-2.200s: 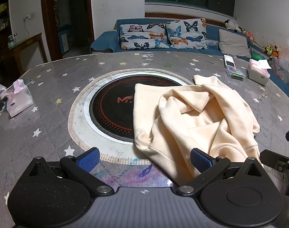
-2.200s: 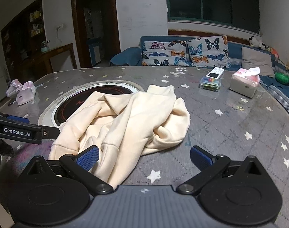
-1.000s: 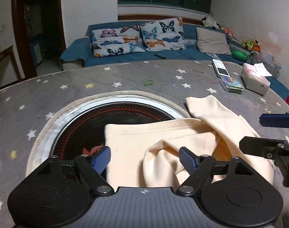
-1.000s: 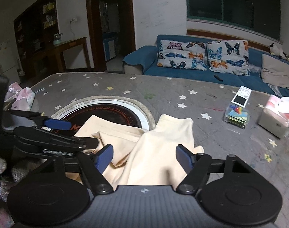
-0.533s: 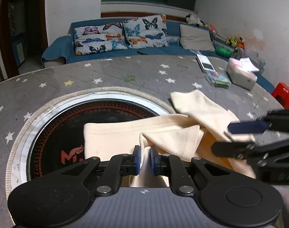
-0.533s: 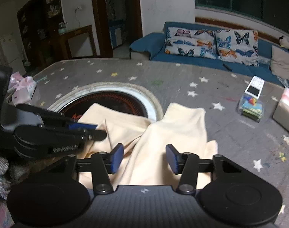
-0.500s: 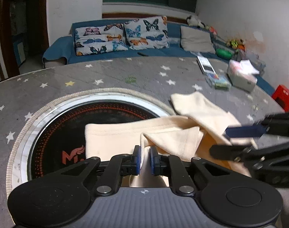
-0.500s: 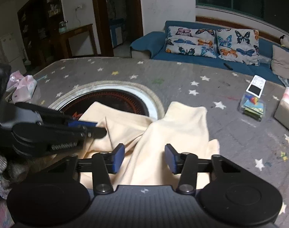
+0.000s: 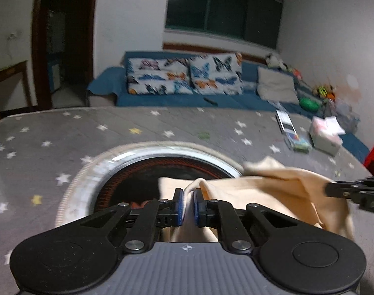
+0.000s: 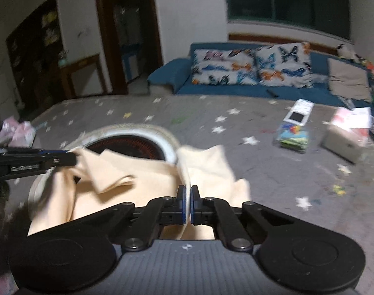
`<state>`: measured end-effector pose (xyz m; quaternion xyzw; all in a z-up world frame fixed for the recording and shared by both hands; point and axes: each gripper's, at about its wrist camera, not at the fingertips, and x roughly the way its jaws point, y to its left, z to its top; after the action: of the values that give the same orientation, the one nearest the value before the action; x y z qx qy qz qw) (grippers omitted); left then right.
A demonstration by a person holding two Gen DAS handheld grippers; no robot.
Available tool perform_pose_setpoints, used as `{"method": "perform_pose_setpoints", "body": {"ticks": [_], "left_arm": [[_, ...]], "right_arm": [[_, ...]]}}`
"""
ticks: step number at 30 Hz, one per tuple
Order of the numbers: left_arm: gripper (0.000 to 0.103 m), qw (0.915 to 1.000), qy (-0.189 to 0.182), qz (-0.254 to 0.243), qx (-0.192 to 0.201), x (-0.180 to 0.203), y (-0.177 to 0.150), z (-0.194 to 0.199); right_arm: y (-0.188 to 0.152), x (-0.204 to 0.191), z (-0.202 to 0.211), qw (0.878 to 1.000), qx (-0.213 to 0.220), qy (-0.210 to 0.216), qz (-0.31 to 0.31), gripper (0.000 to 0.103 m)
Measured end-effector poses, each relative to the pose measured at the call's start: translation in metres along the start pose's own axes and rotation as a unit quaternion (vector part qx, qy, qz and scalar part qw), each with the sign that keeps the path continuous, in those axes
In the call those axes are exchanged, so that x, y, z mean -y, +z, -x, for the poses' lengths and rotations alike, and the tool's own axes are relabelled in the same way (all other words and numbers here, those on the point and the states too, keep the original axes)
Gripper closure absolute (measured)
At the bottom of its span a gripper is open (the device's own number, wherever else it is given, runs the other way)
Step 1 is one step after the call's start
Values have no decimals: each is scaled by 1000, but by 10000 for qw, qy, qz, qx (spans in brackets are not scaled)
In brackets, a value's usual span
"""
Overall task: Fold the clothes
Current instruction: 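Lift and shake the sweatshirt with both tools, spreading it flat on the table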
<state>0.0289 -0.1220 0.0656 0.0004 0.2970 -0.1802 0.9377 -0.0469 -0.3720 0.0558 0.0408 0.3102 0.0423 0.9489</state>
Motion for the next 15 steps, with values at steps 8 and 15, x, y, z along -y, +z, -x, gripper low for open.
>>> {"method": "perform_pose_setpoints", "body": {"ticks": [8, 15], "left_arm": [[94, 9961, 603, 539, 339, -44, -19, 70], [93, 9865, 1150, 1165, 25, -84, -58, 111]], "right_arm": [[-31, 39, 71, 9963, 392, -505, -570, 101], [-79, 71, 110, 9864, 185, -926, -1344, 100]]}}
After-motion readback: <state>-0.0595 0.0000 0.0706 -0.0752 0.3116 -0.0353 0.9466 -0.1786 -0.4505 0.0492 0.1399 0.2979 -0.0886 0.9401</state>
